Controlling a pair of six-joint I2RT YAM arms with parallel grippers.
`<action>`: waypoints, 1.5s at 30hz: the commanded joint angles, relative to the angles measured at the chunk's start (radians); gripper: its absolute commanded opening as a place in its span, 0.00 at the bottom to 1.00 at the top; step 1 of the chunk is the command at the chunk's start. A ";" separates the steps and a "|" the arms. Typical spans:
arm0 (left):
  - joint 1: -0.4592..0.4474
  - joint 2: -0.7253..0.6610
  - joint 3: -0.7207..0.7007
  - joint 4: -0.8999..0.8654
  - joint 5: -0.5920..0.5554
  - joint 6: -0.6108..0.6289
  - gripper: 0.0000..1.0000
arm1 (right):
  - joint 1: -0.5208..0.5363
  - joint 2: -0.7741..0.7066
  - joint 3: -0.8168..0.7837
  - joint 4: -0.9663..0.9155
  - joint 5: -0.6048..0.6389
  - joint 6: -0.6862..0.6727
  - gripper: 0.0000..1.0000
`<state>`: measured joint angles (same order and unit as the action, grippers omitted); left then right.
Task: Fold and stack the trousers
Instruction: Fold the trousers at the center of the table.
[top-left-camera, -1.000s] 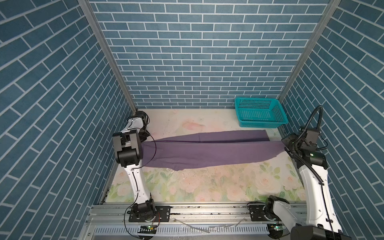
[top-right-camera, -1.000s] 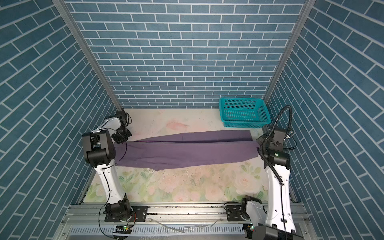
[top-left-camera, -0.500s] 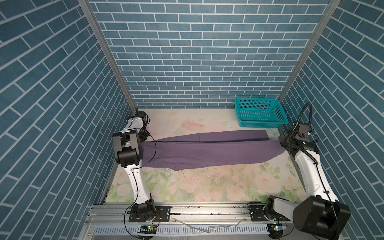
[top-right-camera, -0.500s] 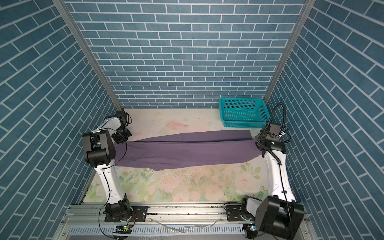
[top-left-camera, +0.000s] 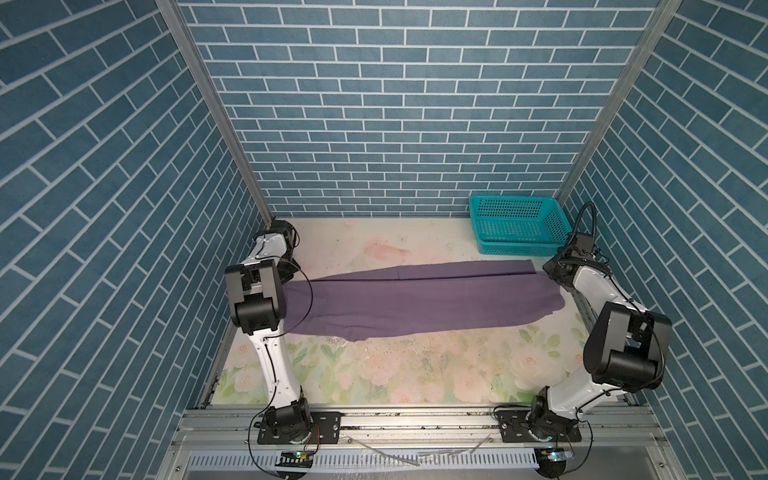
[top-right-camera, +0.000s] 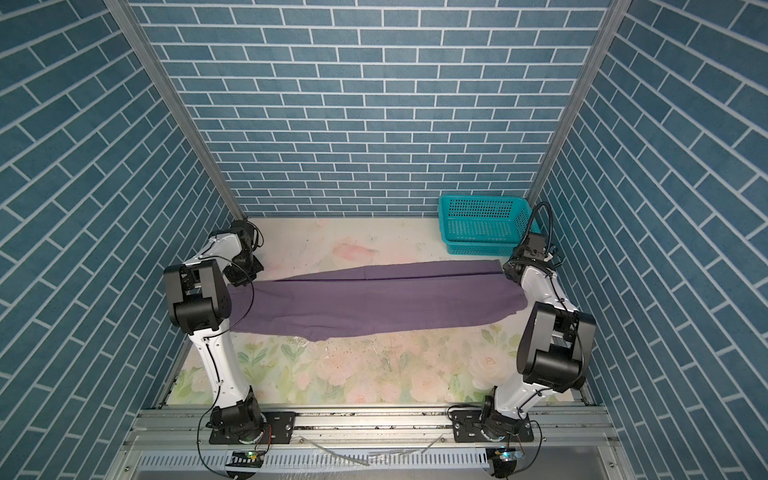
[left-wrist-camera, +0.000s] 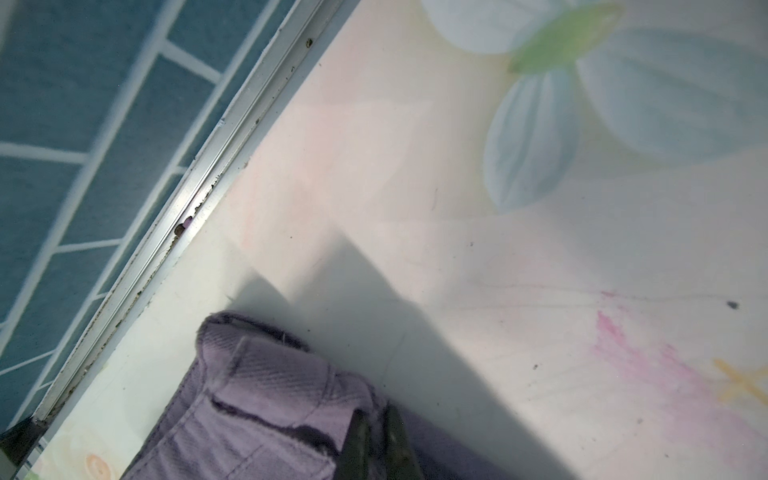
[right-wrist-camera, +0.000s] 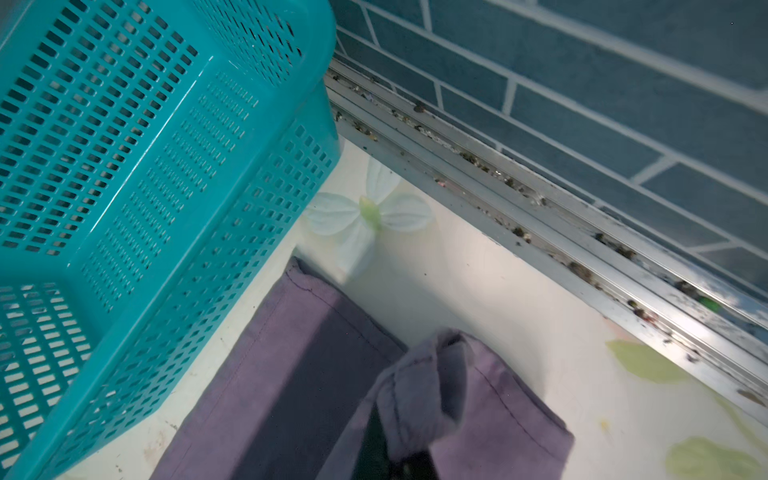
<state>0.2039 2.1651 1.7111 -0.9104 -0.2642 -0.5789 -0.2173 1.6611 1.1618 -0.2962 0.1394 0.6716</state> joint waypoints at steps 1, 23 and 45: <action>0.011 0.028 0.024 0.002 -0.052 0.002 0.02 | -0.027 0.063 0.067 0.103 0.035 -0.042 0.00; 0.010 0.083 0.250 -0.098 -0.041 0.018 0.43 | -0.106 0.374 0.171 0.326 -0.313 0.148 0.40; -0.457 -0.338 -0.186 0.095 0.050 0.039 0.43 | -0.034 -0.193 -0.276 -0.190 -0.190 -0.102 0.66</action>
<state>-0.2100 1.8317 1.5532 -0.8574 -0.2401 -0.5499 -0.2714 1.4685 0.9360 -0.3576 -0.0647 0.6353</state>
